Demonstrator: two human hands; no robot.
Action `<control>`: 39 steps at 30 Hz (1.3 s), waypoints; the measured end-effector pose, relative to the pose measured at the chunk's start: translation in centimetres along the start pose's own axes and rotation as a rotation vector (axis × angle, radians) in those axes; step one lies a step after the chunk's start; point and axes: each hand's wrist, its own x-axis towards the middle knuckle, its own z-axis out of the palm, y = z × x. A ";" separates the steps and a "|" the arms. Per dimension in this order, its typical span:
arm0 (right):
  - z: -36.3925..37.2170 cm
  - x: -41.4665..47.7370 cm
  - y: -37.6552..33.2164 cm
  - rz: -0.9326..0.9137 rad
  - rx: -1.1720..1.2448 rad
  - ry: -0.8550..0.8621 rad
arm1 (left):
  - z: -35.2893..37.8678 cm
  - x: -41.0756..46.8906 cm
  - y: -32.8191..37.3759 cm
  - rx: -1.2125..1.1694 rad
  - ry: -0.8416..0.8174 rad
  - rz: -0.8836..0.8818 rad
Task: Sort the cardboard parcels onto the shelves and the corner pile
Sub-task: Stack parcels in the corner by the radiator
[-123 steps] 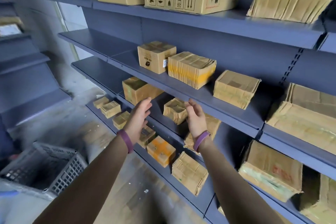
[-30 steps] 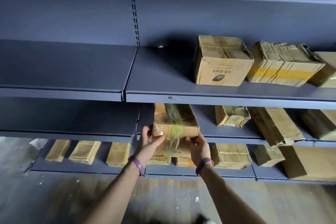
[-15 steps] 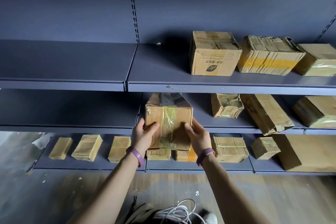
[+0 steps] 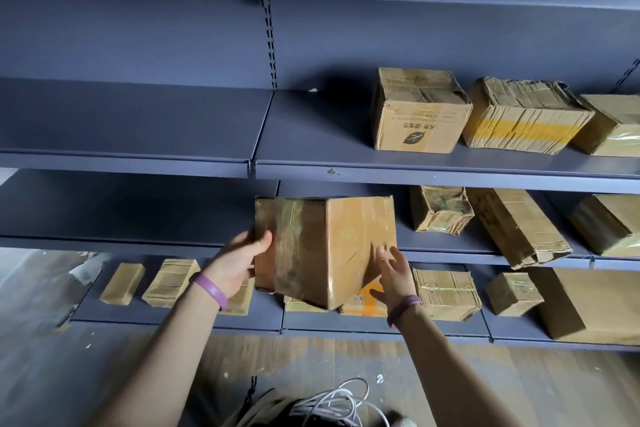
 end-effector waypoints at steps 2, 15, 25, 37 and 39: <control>-0.6 0.4 0.0 0.058 0.083 0.014 | -0.7 0.0 0.0 -0.013 -0.020 -0.015; -3.8 1.1 2.0 0.133 0.529 -0.072 | -2.8 1.2 -1.6 -0.084 -0.077 0.018; -1.8 -0.7 0.2 -0.034 0.507 0.144 | -1.7 -0.1 -4.8 -0.414 -0.030 -0.252; 0.4 -2.0 0.1 0.019 0.558 -0.019 | -1.3 -0.5 -6.1 -0.763 0.112 -0.063; -0.5 -1.3 0.7 0.112 0.592 -0.065 | -1.8 -1.0 -5.6 -0.763 0.145 -0.060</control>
